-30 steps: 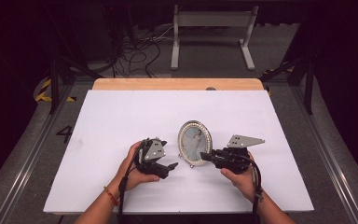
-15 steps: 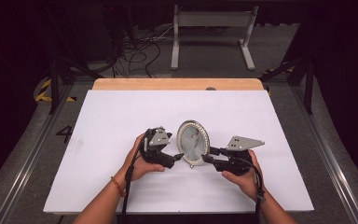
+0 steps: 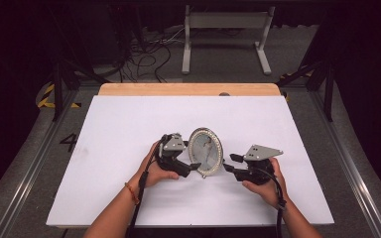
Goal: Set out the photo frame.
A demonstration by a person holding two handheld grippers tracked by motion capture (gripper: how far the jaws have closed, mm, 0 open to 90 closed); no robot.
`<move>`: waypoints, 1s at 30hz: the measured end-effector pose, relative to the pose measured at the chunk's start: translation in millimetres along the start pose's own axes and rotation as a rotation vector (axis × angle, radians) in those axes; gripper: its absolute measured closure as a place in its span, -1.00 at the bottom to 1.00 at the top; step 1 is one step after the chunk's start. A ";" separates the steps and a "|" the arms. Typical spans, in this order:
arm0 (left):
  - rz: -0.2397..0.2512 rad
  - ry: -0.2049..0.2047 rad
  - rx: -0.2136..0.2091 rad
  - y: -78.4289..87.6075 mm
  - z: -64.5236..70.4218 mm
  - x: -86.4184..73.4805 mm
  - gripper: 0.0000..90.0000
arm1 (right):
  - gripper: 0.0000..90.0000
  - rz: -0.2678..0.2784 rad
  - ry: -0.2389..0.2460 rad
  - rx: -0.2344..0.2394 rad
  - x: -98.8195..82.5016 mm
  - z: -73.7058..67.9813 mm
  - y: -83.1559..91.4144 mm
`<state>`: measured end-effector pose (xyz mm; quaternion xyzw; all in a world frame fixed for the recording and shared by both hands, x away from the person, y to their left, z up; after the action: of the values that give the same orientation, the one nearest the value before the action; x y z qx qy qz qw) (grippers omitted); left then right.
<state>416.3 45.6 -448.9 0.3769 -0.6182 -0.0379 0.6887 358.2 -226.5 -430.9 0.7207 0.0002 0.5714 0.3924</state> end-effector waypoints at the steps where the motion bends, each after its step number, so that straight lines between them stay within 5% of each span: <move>1: 0.002 0.003 -0.003 -1.6 0.8 -0.1 -0.71 | 0.20 -0.013 0.005 -0.001 0.0 -0.7 -4.5; 7: -0.023 -0.032 -0.022 -6.1 4.0 0.5 -0.65 | 0.31 -0.037 0.011 -0.086 -0.8 -1.0 -23.5; 13: -0.022 -0.019 -0.030 -4.2 4.0 -0.5 -0.55 | 0.49 -0.028 0.006 -0.143 -3.0 5.2 -26.4; 19: -0.030 -0.024 -0.030 -4.2 4.3 -0.5 -0.54 | 0.44 -0.026 0.003 -0.116 -4.0 7.2 -29.2; 27: -0.034 -0.030 -0.057 -1.0 3.4 -1.6 -0.48 | 0.62 -0.056 -0.002 -0.204 -3.9 9.8 -35.4; 30: -0.046 -0.041 -0.057 0.7 6.4 -1.2 -0.43 | 0.63 -0.057 0.002 -0.202 -4.2 12.4 -34.6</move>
<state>410.1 43.7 -449.8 0.3703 -0.6223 -0.0789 0.6851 382.5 -211.5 -454.4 0.6767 -0.0368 0.5578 0.4792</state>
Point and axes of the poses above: each handheld gripper's, and its own axes: y roughly backward along the jaws, x roughly out of its top, z roughly to its right, the point moved 1 cm from there along -y, roughly forward along the jaws, and after that the axes turned 7 degrees about x, right-handed, at the moved point
